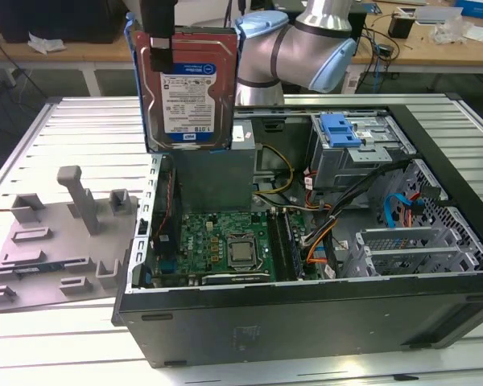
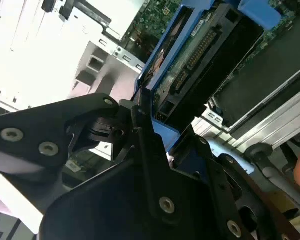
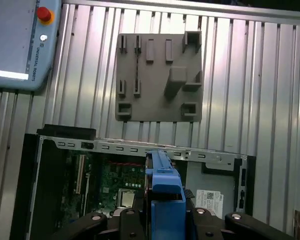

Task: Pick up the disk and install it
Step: 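Pick up the disk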

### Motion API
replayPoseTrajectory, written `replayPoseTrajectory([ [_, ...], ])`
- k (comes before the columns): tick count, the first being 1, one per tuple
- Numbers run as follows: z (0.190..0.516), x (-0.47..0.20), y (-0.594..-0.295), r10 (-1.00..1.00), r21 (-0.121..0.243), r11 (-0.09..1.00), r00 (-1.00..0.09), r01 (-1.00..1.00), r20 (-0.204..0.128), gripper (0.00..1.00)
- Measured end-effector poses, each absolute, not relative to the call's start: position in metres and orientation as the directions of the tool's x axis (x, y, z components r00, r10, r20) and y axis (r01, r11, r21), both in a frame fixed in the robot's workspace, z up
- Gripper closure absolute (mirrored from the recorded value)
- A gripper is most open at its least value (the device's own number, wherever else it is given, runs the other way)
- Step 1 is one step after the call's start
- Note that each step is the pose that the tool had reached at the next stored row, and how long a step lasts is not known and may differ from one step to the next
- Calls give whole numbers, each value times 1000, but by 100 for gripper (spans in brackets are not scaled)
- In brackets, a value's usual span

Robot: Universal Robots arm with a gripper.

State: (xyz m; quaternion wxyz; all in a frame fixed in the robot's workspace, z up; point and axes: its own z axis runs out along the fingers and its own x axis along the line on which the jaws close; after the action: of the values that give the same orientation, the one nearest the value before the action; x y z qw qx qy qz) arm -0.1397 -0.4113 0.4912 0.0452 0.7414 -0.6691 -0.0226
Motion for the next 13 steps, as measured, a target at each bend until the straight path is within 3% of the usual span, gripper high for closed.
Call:
replayPoseTrajectory([
  [13, 491, -100, -419, -994, 86, -101, 103, -991, 28, 63],
])
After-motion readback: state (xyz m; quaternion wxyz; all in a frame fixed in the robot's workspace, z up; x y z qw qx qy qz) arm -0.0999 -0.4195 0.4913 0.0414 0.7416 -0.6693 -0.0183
